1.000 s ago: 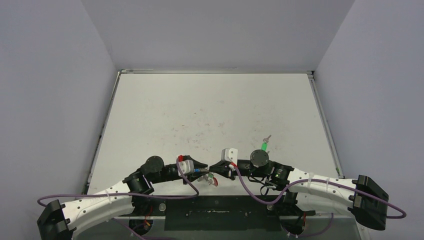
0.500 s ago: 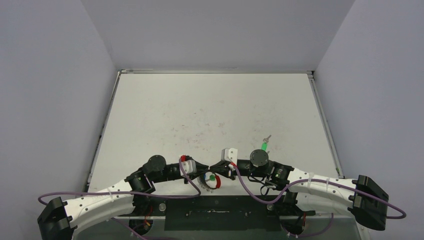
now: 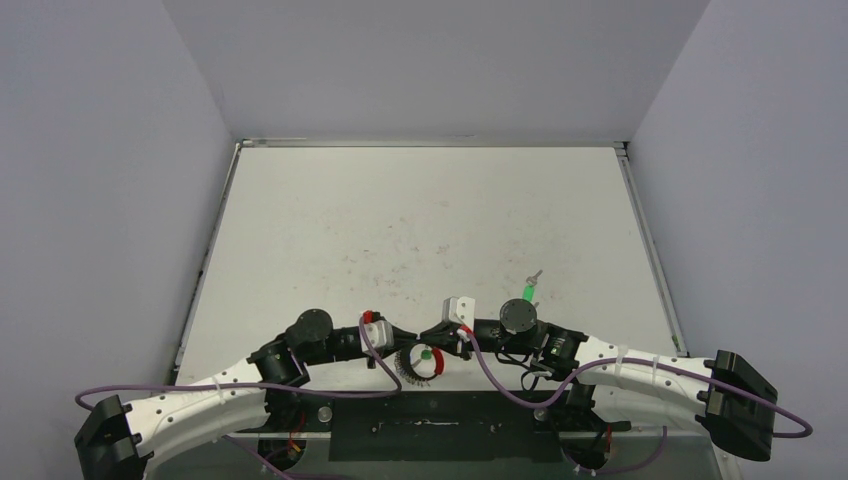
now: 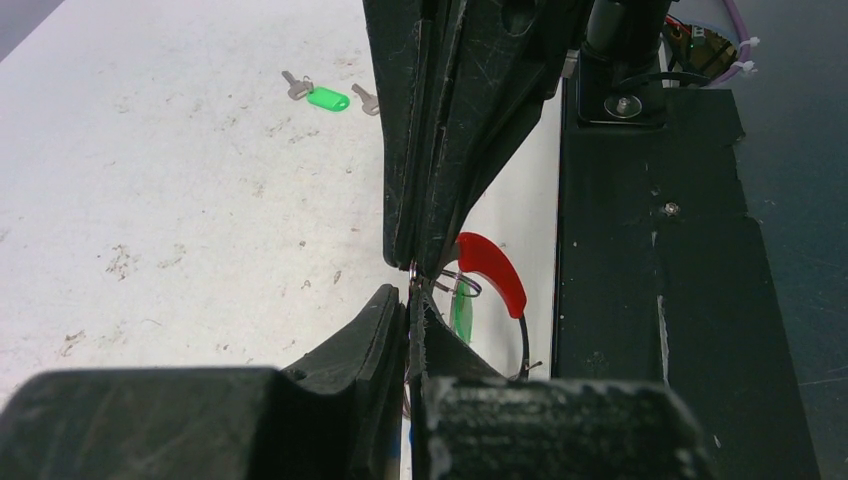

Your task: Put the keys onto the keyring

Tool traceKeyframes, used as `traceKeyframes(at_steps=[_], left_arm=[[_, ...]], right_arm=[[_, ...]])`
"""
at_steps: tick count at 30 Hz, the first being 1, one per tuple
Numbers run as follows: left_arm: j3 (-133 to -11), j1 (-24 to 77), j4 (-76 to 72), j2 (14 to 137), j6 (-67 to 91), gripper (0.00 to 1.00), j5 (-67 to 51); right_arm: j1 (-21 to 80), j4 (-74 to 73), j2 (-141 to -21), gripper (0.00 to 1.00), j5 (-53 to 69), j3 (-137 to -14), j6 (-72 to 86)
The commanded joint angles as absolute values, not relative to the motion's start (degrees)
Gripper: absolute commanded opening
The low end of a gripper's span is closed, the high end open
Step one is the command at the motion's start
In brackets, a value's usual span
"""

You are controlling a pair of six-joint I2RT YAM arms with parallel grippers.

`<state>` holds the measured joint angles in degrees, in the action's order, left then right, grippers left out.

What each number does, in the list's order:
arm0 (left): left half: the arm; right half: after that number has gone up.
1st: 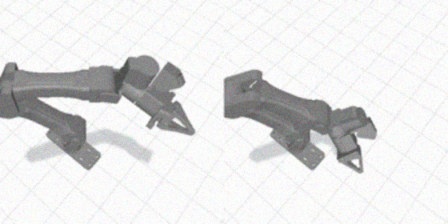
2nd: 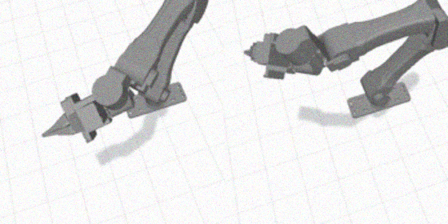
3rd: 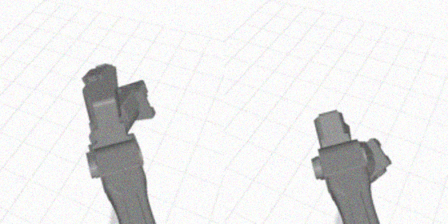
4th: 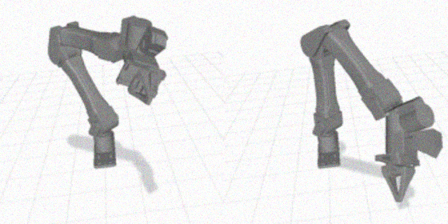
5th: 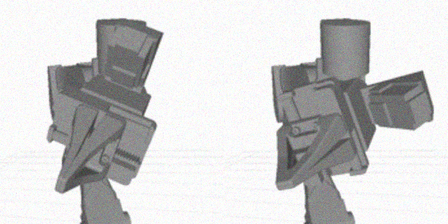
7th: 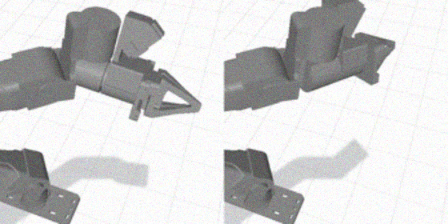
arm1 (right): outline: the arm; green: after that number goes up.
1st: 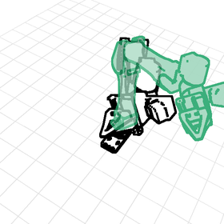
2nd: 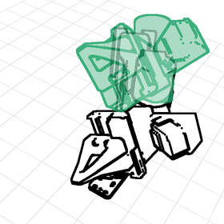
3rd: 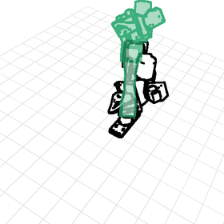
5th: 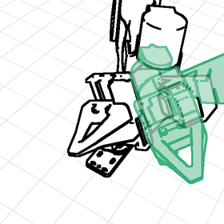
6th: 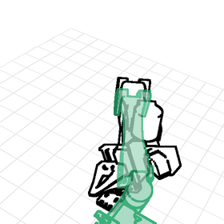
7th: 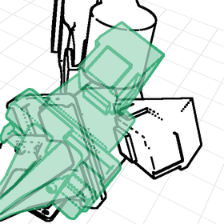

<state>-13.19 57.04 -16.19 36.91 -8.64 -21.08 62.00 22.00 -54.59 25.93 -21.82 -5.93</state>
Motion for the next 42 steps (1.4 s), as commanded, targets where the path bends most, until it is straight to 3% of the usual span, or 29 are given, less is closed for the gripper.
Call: traceKeyframes(at_steps=[1,5,8,12,13,22,26,35,42], left_arm=[[-16.46,57.22,-14.55,36.18,-9.98,0.00,-19.49],[-16.86,57.22,-13.90,36.17,-9.69,0.00,-18.56],[-17.01,57.22,-13.27,36.13,-9.36,0.00,-17.26],[-16.89,57.22,-12.55,36.13,-9.14,0.00,-16.20],[-16.80,57.22,-12.49,36.17,-9.13,0.00,-15.99],[-16.87,57.28,-12.29,36.29,-9.05,0.00,-16.07],[-16.87,57.35,-12.30,36.18,-8.93,0.00,-16.17],[-16.70,57.31,-12.48,36.04,-8.88,0.00,-16.31],[-16.66,57.36,-12.59,36.11,-8.86,0.00,-16.32]], right_arm=[[62.18,27.03,-53.61,0.00,26.57,-22.49,-5.57],[62.21,26.55,-53.43,0.00,24.59,-22.40,-5.36],[62.19,26.12,-53.07,0.18,23.08,-22.33,-5.27],[62.09,26.07,-51.73,0.53,20.81,-22.00,-5.10],[62.08,26.09,-51.36,0.58,20.36,-21.97,-5.15],[61.72,25.32,-47.72,0.82,16.39,-20.49,-4.54],[61.29,25.72,-45.03,0.99,8.55,-18.87,-2.10],[60.36,22.28,-37.02,1.00,-16.37,-14.78,8.60],[57.28,1.34,-39.76,1.00,-36.25,-21.29,21.07]])
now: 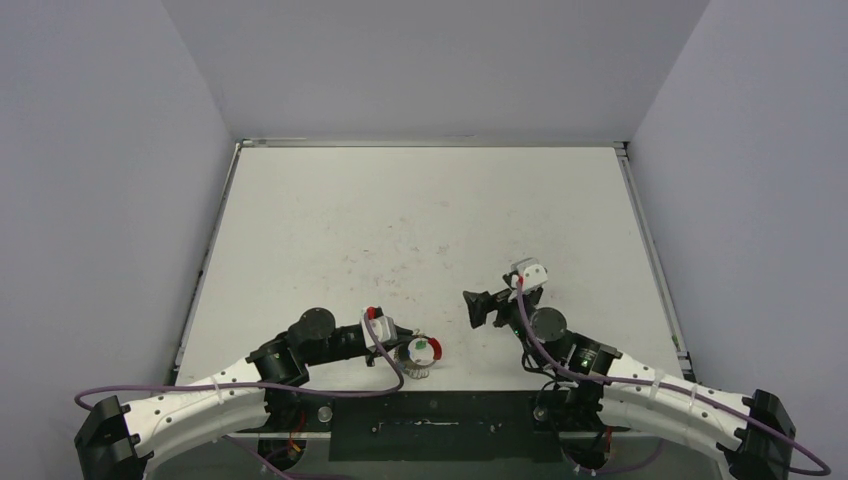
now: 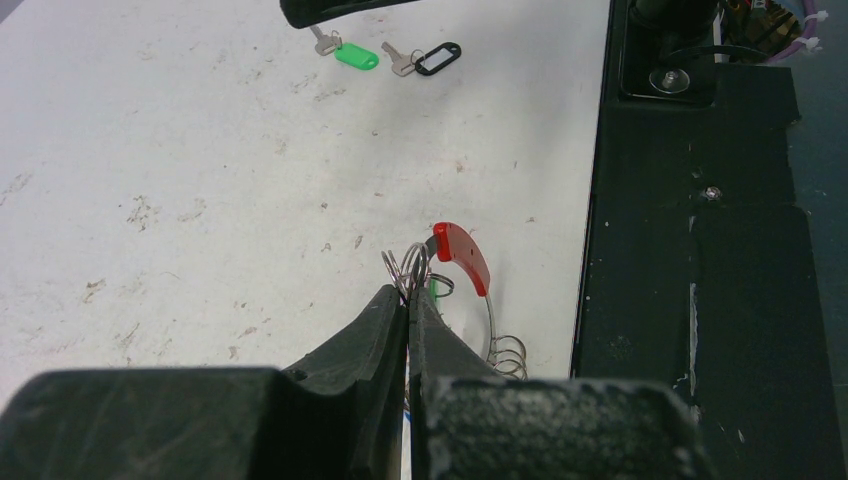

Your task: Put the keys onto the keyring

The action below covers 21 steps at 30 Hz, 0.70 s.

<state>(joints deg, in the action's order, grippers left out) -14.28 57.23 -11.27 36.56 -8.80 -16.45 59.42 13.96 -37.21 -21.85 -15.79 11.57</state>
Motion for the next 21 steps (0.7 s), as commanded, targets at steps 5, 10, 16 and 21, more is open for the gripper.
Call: traceKeyframes(at_steps=[5,10,16,21], left_arm=[[-16.63,57.33,-12.82,36.38,-8.79,0.00,-16.33],[-16.45,57.36,-13.08,36.50,-8.64,0.00,-16.17],[-16.26,57.30,-13.27,36.65,-8.52,0.00,-16.09],[-16.26,57.35,-13.23,36.65,-8.53,0.00,-15.96]], right_arm=[[51.02,-7.71,-45.82,1.00,-30.96,-26.04,27.06],[42.22,-12.14,-50.73,1.00,-20.71,-29.59,30.83],[29.03,-21.52,-58.32,1.00,-11.47,-34.26,35.91],[25.93,-26.85,-62.90,0.94,-12.50,-36.59,36.21]])
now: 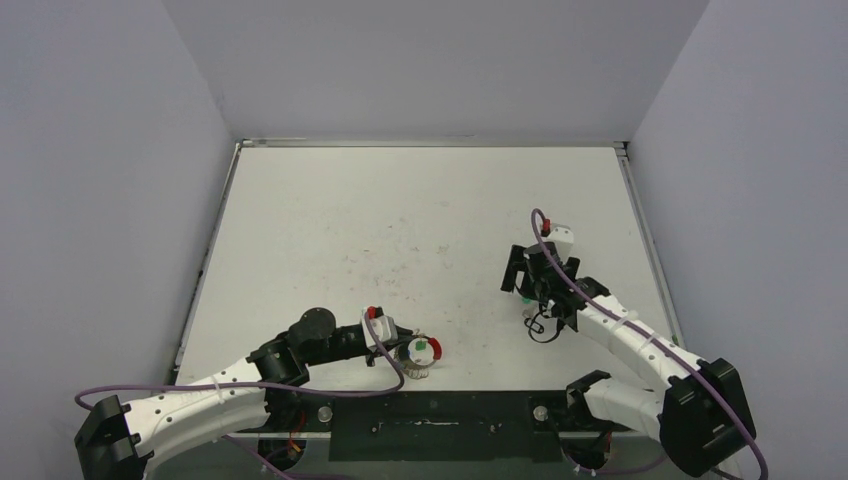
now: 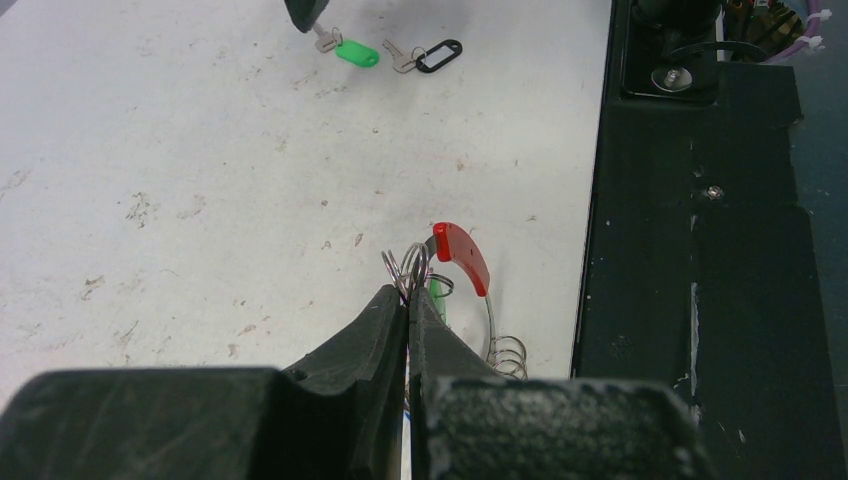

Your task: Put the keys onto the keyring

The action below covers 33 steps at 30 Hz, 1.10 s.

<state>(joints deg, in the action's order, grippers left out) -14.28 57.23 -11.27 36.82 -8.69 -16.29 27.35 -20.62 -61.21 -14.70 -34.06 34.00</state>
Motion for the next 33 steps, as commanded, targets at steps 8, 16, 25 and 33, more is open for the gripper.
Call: traceKeyframes(at_steps=[8,16,25,33], left_arm=[[-16.26,57.35,-13.27,36.39,-8.53,0.00,-16.01],[-16.02,57.30,-13.42,36.39,-8.53,0.00,-15.92],[-15.83,57.39,-13.45,36.31,-8.37,0.00,-15.65],[-15.47,57.44,-13.88,36.22,-8.22,0.00,-15.77]], right_arm=[[17.81,-21.92,-62.42,0.77,-4.17,-33.45,36.48],[8.01,-16.76,-70.66,0.59,7.61,-32.88,34.46],[7.74,-14.19,-76.46,0.54,8.07,-35.33,34.98],[7.78,-14.09,-80.08,0.36,5.15,-37.63,34.46]])
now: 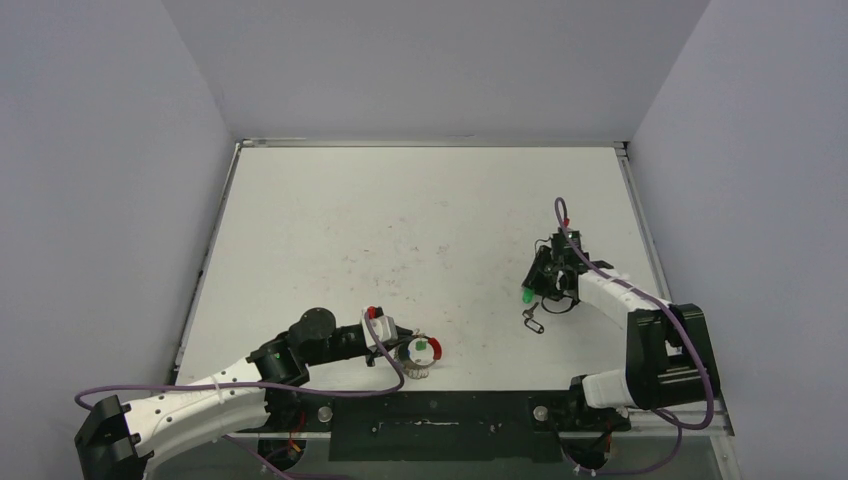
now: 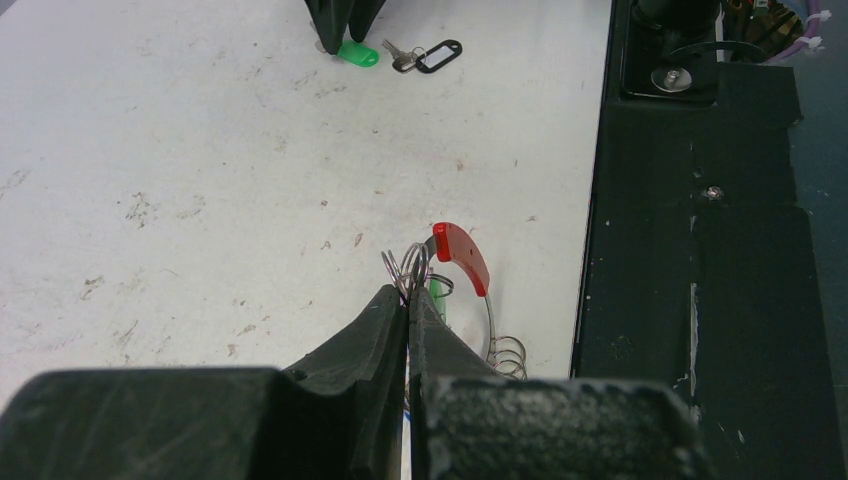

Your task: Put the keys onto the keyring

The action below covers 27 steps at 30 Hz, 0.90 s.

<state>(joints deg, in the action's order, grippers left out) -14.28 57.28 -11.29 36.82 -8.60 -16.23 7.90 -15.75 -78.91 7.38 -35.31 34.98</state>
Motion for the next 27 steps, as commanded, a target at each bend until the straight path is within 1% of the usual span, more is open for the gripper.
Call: traceKeyframes(at_steps=[1,10,11,12,13,14,17,24,27], left_arm=[[-15.47,57.40,-13.89,36.22,-8.20,0.00,-15.75],[-15.09,57.39,-14.63,36.21,-8.26,0.00,-16.38],[-14.97,57.39,-14.94,36.21,-8.25,0.00,-16.49],[-14.95,57.39,-14.97,36.22,-8.26,0.00,-16.50],[-14.99,57.39,-15.02,36.21,-8.26,0.00,-16.52],[-15.02,57.39,-14.95,36.30,-8.25,0.00,-16.52],[-15.11,57.40,-14.95,36.39,-8.26,0.00,-16.52],[-15.14,57.39,-14.50,36.30,-8.23,0.00,-16.61],[-15.12,57.39,-14.47,36.30,-8.21,0.00,-16.61]], right_arm=[[7.75,-14.13,-80.33,0.35,4.77,-37.85,34.48],[7.74,-15.78,-80.39,0.33,0.61,-40.08,33.50],[7.74,-15.74,-80.38,0.31,0.47,-40.20,33.49],[7.73,-15.57,-80.46,0.27,0.59,-40.17,33.49],[7.75,-15.58,-80.61,0.26,0.75,-40.23,33.51],[7.74,-15.40,-80.87,0.22,1.29,-40.20,33.42],[7.75,-15.17,-81.29,0.16,2.56,-40.25,33.40],[7.75,-15.50,-80.12,0.14,3.56,-40.08,33.36],[7.73,-15.93,-79.89,0.02,3.59,-40.23,32.92]])
